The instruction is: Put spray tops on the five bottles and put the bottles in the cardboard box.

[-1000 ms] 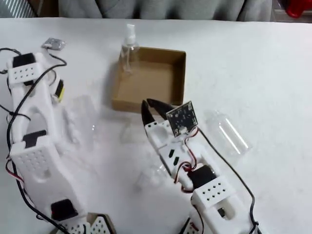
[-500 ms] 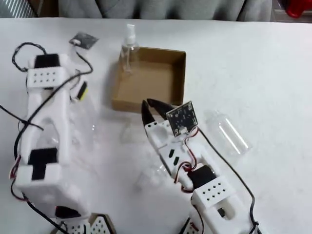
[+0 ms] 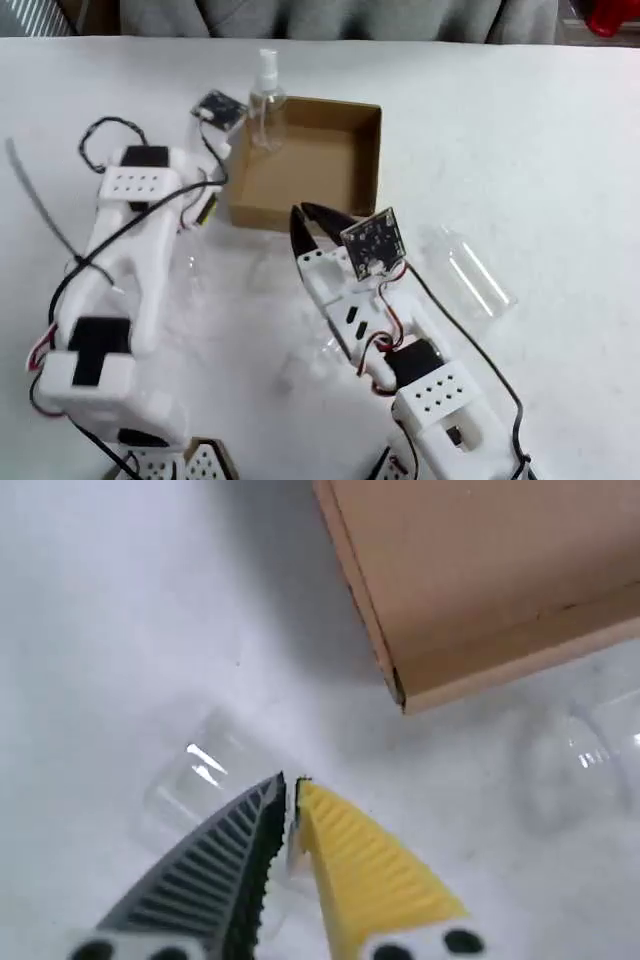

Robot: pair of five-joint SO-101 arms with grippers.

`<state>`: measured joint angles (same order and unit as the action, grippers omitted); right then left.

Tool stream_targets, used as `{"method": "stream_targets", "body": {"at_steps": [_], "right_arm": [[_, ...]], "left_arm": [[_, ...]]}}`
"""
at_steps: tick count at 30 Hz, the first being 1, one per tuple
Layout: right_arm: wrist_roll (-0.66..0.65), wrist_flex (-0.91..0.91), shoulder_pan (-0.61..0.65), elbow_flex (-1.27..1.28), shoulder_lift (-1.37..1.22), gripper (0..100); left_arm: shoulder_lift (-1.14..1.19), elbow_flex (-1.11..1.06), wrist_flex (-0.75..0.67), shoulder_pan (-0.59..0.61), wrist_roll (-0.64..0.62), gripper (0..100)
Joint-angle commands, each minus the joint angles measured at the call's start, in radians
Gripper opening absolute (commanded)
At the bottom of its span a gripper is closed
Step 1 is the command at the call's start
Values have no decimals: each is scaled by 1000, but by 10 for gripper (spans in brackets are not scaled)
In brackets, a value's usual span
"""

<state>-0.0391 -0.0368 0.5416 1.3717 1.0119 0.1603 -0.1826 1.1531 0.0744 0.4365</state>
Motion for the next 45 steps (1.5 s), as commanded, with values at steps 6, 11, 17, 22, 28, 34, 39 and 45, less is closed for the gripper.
{"method": "stream_targets", "body": {"at_steps": [6, 11, 17, 22, 28, 34, 39, 45], "right_arm": [[-11, 4, 5, -11, 5, 15], [-11, 2, 5, -11, 5, 15], [-11, 1, 5, -11, 5, 15], [-11, 1, 7, -11, 5, 15], [-11, 1, 7, -11, 5, 15], [-11, 2, 7, -11, 5, 15], [-11, 2, 7, -11, 5, 15], [-11, 4, 7, -11, 5, 15]], "left_arm": [[306, 293, -26, 90, 12, 24], [410, 414, 2, 185, 15, 24], [427, 457, 106, 280, 160, 24], [427, 459, 137, 366, 229, 24], [426, 457, 149, 426, 273, 24], [389, 434, 249, 455, 350, 23], [275, 293, 199, 481, 381, 23], [96, 68, 80, 479, 414, 23]]}}
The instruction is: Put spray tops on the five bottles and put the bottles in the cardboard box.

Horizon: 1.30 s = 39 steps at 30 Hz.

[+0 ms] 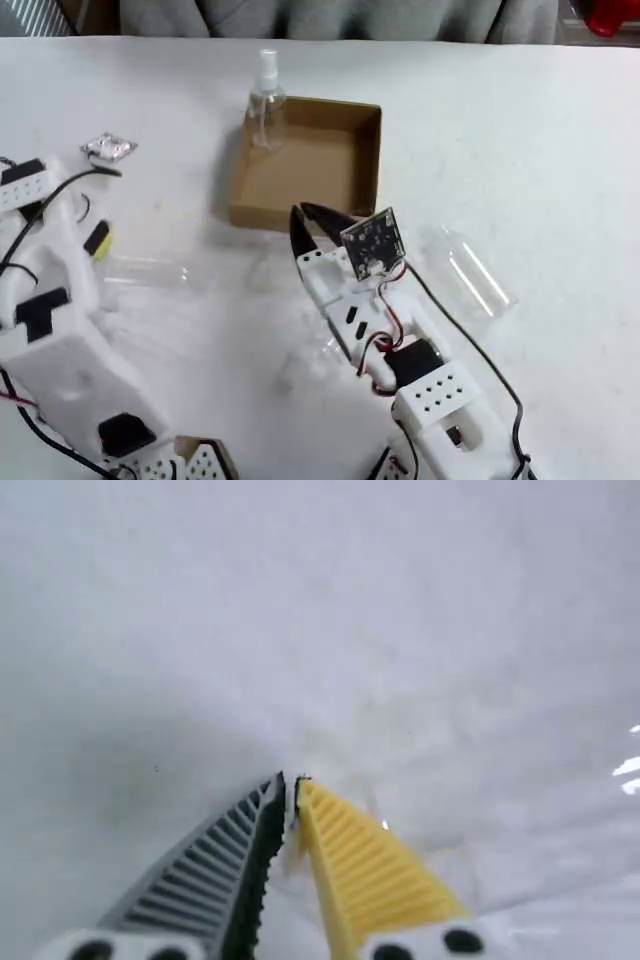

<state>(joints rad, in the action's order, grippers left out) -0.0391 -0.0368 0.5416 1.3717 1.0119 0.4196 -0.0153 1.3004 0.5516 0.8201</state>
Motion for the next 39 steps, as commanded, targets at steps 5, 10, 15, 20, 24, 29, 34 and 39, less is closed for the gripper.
{"method": "stream_targets", "body": {"at_steps": [5, 10, 15, 20, 24, 29, 34, 39], "right_arm": [[-11, 5, 7, -11, 5, 15], [-11, 5, 5, -11, 5, 15], [-11, 5, 5, -9, 5, 15], [-11, 5, 5, -9, 5, 15], [-11, 5, 5, -9, 5, 15], [-11, 5, 5, -9, 5, 15], [-11, 5, 5, -9, 5, 15], [-11, 5, 5, -9, 5, 15]], "left_arm": [[-298, -176, -103, 2, 32, 25], [-403, -184, -97, 4, 38, 27], [-469, -186, -72, -25, 169, 28], [-490, -184, 117, -122, 514, 28], [-484, -186, 256, -206, 717, 28], [-489, -184, 419, -280, 984, 28], [-484, -176, 425, -280, 1108, 142], [-483, -186, 307, -286, 1111, 197]]}}
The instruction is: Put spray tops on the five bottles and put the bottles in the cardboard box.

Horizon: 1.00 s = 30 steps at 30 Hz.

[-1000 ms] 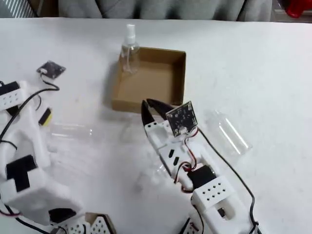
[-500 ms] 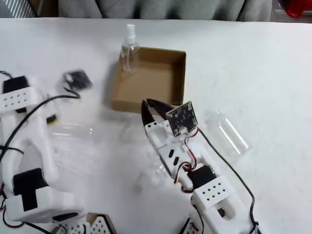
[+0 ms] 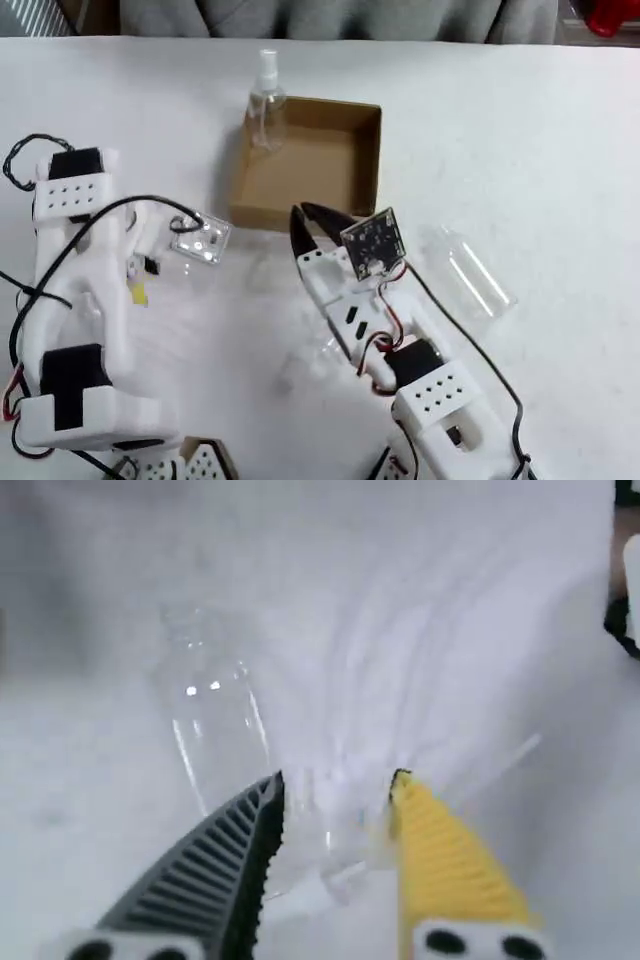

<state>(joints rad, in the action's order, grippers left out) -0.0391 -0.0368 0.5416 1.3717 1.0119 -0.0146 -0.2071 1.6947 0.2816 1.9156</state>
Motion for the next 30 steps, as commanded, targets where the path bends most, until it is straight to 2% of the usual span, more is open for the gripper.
{"method": "stream_targets", "body": {"at_steps": [1, 7, 10, 13, 19, 30], "right_arm": [[-11, 5, 5, -9, 5, 15], [-11, 4, 5, -9, 5, 15], [-11, 4, 5, -9, 5, 15], [-11, 4, 5, -9, 5, 15], [-12, 4, 5, -9, 5, 15], [-12, 5, 5, -9, 5, 15]], "left_arm": [[-47, 6, -114, -16, 12, 199], [22, 17, -209, -18, -54, 226], [81, 8, -322, -42, -181, 245], [133, 15, -364, -85, -273, 246], [150, 14, -370, -127, -279, 245], [174, 2, -428, -97, -278, 248]]}}
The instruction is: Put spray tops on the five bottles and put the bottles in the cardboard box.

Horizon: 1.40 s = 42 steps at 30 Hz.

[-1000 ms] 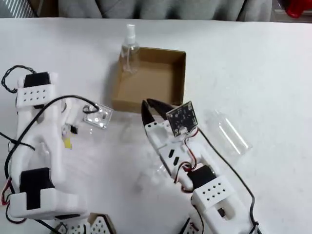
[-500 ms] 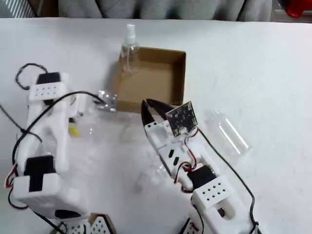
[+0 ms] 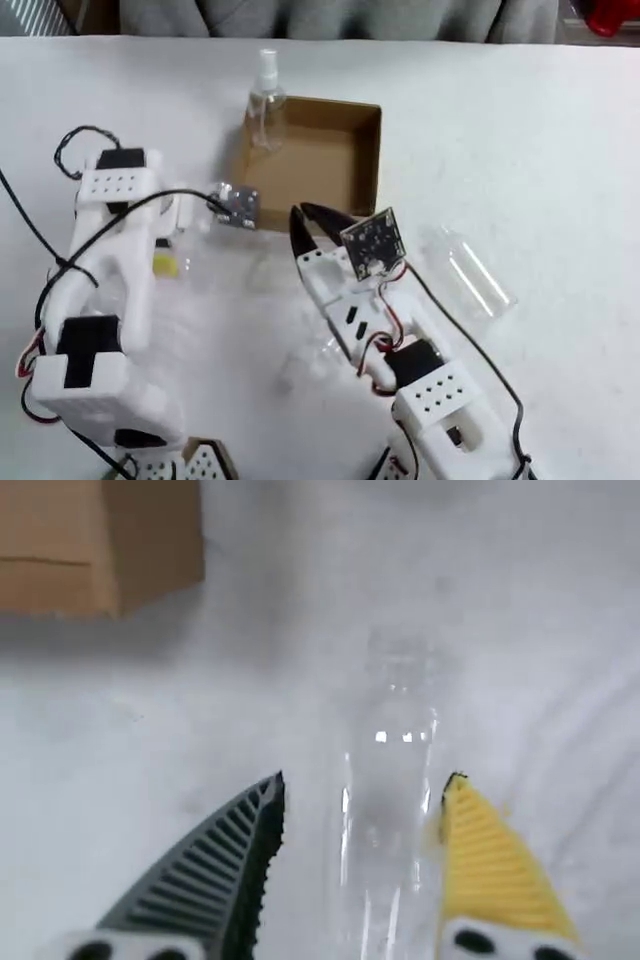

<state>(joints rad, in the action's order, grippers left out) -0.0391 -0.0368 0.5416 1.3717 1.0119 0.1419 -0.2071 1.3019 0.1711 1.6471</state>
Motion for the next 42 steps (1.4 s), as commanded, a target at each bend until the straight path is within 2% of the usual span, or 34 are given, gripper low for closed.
{"method": "stream_targets", "body": {"at_steps": [1, 10, 18, 20, 26, 28, 33, 42], "right_arm": [[-12, 5, 5, -9, 5, 15], [-12, 5, 5, -9, 5, 15], [-51, 4, 5, -9, 5, 15], [-51, 4, 5, -9, 5, 15], [-52, 2, 5, -9, 5, 15], [-52, 2, 4, -9, 5, 15], [-52, 2, -2, -9, 5, 15], [-52, 2, -2, -9, 5, 15]], "left_arm": [[33, 2, -44, 13, -11, 247], [117, 6, -112, 13, -41, 245], [120, -6, -112, 13, -44, 244], [120, -6, -112, 15, -44, 216], [122, -34, -112, 13, -44, 13], [120, -51, -104, 13, -46, 42], [111, -95, -103, 21, -55, 45], [110, -64, -94, -18, -390, 45]]}}
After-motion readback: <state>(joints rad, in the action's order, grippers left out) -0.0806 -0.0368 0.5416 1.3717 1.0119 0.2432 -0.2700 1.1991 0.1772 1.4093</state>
